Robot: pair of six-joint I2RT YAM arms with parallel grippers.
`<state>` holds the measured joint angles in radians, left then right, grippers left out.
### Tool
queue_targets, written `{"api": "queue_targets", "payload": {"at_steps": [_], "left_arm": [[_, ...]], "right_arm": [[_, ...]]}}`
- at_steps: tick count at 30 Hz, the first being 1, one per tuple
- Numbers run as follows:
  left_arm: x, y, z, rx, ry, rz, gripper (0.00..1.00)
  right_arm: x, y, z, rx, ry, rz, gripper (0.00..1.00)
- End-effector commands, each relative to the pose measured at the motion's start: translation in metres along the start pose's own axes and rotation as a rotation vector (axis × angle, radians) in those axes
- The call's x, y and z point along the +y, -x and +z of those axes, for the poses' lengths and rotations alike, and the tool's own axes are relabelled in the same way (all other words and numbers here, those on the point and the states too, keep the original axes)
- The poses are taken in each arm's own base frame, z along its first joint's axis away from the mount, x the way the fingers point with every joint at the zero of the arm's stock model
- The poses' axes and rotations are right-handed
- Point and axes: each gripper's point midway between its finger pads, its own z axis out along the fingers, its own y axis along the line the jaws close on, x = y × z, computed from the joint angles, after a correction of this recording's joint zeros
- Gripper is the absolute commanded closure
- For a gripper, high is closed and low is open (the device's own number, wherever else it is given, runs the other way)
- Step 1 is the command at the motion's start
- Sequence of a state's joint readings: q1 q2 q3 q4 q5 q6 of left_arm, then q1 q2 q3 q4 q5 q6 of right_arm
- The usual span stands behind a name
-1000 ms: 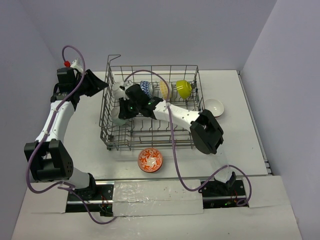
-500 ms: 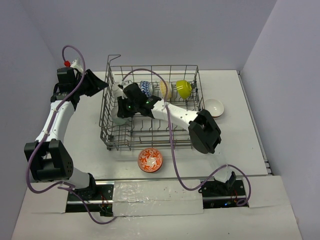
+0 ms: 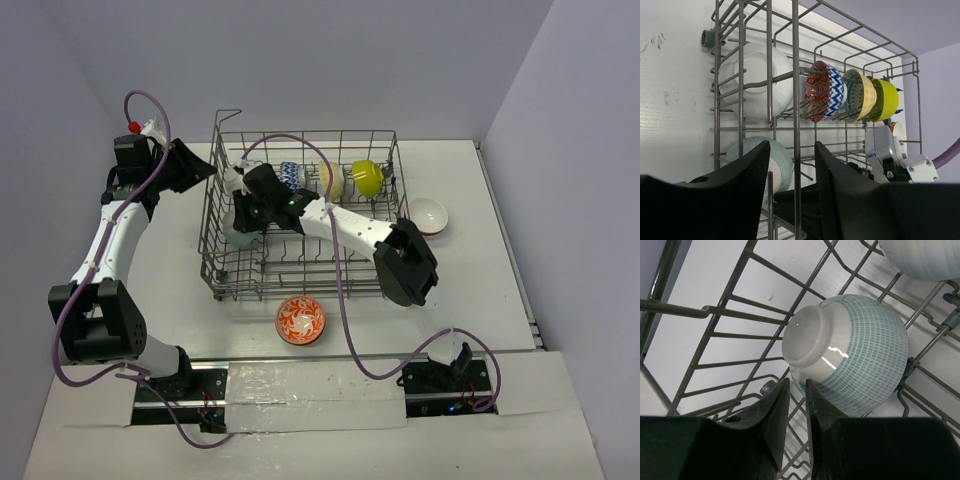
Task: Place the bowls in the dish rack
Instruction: Turn the bowl upside down over the dish rack.
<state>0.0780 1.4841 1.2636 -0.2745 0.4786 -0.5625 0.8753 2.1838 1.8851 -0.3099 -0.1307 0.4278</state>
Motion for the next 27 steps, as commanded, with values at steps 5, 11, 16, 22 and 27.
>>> {"api": "queue_targets", "payload": {"at_steps": [5,11,16,22,27], "left_arm": [[-0.020,0.017,-0.006,-0.040,-0.053,0.043,0.54],[-0.020,0.018,-0.006,-0.040,-0.055,0.044,0.54],[-0.020,0.017,-0.006,-0.039,-0.054,0.043,0.51],[-0.019,0.018,-0.006,-0.043,-0.046,0.043,0.33],[-0.019,0.019,-0.007,-0.043,-0.043,0.044,0.02]], "right_arm": [[-0.012,-0.002,0.010,-0.001,-0.065,-0.019,0.73],[-0.014,-0.001,0.010,0.001,-0.072,-0.019,0.73],[-0.010,-0.005,0.007,0.007,-0.039,-0.028,0.73],[0.008,-0.001,-0.010,-0.032,0.064,-0.065,0.74],[0.029,0.009,-0.034,-0.055,0.157,-0.082,0.75]]}}
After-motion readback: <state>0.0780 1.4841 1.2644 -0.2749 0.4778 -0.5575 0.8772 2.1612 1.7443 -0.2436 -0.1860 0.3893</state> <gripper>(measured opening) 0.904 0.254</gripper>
